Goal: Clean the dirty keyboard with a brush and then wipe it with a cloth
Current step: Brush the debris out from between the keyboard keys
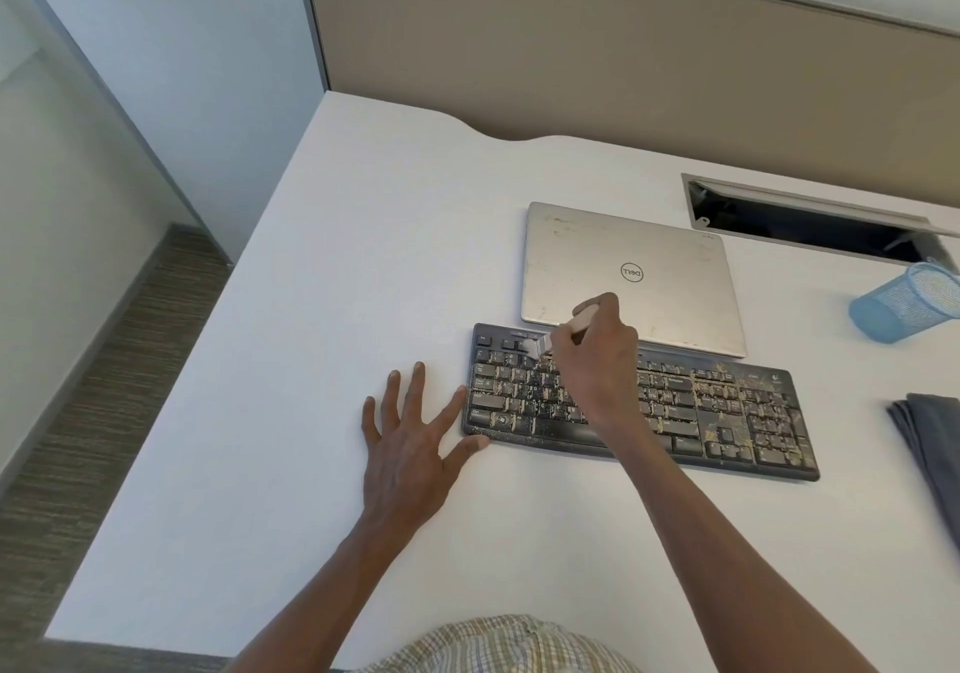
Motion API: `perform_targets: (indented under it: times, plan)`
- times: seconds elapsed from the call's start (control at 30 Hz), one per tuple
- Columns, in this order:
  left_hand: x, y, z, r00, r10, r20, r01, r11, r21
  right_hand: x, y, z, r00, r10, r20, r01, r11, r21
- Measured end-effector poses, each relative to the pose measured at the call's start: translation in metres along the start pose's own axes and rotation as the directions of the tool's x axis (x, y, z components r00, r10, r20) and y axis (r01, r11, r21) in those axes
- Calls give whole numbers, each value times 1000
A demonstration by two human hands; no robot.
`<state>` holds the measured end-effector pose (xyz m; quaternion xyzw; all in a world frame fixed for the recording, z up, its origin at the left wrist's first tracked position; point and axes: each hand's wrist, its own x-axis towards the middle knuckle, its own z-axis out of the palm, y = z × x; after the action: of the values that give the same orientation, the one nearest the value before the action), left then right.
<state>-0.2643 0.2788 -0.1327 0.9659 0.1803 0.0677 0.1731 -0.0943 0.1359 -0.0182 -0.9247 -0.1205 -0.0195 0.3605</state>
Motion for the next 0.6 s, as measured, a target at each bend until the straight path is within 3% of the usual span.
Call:
perform_targets:
  times: [0.4, 0.53, 0.6]
  plan:
    - [0, -1, 0, 1000, -5, 11, 5, 1000, 7, 7, -4, -3, 999, -7, -33, 9, 999, 40]
    - [0, -1, 0, 1000, -9, 20, 9, 1000, 8, 6, -2, -5, 998, 14, 57, -14, 1000, 0]
    - [0, -1, 0, 1000, -14, 21, 14, 1000, 7, 8, 0, -11, 1000, 31, 0, -31, 999, 35]
